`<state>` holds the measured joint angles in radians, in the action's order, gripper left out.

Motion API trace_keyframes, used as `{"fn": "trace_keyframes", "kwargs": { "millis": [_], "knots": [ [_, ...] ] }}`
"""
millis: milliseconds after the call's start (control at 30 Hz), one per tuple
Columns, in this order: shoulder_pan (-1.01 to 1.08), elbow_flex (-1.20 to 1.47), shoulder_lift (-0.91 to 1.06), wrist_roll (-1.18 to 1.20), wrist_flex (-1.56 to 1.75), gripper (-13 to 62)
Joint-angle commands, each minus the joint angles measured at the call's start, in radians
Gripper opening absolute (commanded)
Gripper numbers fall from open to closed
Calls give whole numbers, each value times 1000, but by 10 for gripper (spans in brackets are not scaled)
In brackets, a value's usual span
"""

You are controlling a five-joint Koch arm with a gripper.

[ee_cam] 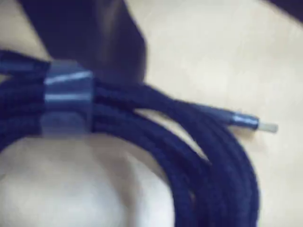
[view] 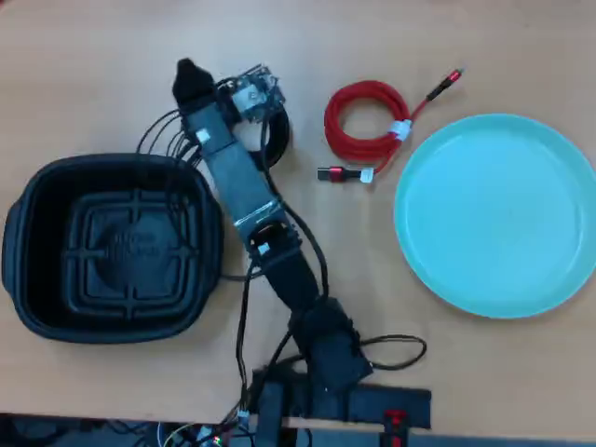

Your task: Put a black charging cable in a black bowl and put a red charging cable in a green bowl

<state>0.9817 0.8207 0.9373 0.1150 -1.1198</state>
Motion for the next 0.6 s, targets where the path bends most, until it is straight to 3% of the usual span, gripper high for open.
{"fn": "trace_keyframes", "kwargs": {
  "millis": [0,300,567],
  "knots": [
    [41,-64,17,8,60,581],
    [118,20,9,6,38,581],
    [67,51,-28,9,25,581]
  ]
}}
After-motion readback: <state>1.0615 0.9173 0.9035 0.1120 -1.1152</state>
